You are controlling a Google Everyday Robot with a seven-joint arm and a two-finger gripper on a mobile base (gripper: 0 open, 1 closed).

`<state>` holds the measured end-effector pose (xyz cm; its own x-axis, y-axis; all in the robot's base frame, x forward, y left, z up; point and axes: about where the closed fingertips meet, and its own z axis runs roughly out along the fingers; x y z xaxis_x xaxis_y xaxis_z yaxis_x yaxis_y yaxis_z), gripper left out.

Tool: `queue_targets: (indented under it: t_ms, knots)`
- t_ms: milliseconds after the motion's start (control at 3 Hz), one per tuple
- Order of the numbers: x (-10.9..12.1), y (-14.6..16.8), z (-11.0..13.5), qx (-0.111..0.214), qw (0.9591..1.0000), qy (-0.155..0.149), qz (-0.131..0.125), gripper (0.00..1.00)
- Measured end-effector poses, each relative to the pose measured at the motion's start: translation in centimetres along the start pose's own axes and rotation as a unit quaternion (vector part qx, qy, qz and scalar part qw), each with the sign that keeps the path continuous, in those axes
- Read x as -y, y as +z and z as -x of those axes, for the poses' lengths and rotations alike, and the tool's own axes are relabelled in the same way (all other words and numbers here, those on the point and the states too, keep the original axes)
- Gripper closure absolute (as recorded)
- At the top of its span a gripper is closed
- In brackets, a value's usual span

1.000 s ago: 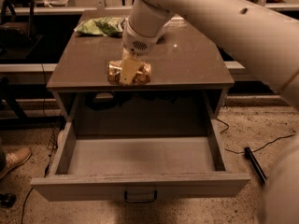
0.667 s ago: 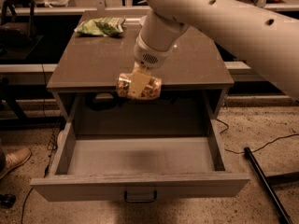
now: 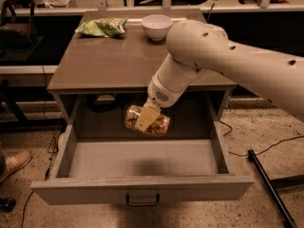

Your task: Place orange can into top drawer

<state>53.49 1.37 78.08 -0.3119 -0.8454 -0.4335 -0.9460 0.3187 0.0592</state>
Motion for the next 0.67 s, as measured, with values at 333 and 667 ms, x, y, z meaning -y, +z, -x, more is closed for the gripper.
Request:
queue_targets:
  t_ms: [333,667]
  knots:
    - [0.1,0.1,-0.2,0.001,1.0,0.005,-0.004,1.0]
    - [1.1,1.2,-2.3,0.01,0.9984,0.049,-0.025,1.0]
